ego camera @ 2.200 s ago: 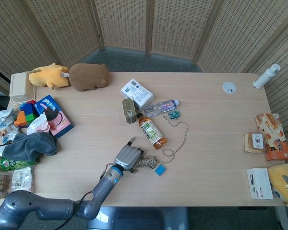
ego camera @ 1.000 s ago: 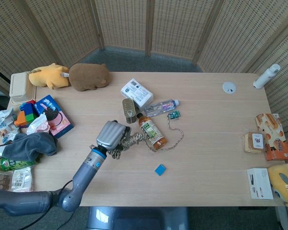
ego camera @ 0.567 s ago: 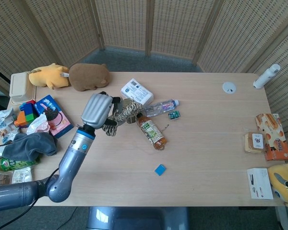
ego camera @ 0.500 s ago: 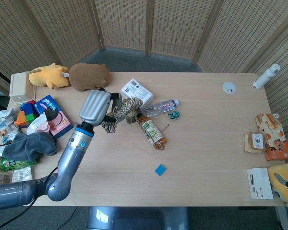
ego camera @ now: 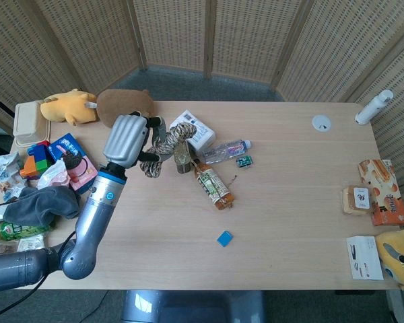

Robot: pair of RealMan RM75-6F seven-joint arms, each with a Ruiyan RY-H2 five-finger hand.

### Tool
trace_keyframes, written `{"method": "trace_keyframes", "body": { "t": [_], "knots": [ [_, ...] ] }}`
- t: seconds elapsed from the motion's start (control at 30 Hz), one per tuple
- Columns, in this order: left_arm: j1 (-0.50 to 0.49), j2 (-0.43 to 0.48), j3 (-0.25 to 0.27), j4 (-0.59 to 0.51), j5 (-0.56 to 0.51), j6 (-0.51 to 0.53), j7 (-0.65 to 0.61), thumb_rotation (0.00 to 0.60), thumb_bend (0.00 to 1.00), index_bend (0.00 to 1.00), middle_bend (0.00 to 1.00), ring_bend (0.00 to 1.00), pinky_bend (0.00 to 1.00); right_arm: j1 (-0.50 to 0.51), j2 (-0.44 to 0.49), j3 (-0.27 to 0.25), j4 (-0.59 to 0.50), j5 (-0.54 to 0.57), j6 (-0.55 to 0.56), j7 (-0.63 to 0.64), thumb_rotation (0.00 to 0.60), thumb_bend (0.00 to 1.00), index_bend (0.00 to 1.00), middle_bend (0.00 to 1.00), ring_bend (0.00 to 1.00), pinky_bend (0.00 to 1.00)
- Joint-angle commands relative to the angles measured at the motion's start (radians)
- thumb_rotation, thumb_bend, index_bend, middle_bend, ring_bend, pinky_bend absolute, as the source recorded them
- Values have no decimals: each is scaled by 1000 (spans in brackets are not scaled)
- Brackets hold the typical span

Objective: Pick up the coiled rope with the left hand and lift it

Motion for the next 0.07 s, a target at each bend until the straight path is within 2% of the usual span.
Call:
{"method": "trace_keyframes", "body": {
  "t": [0.03,0.07],
  "knots": [
    [-4,1,5,3,-2,3,-5,600,163,694,785,818,464,1,0,1,-2,2,-1,-3,600,14,0,0,0,0],
    [-6,2,7,4,-1,5,-7,600,163,694,784,818,464,2,-1,2,-3,3,-2,-5,600,14,0,0,0,0]
  ]
}}
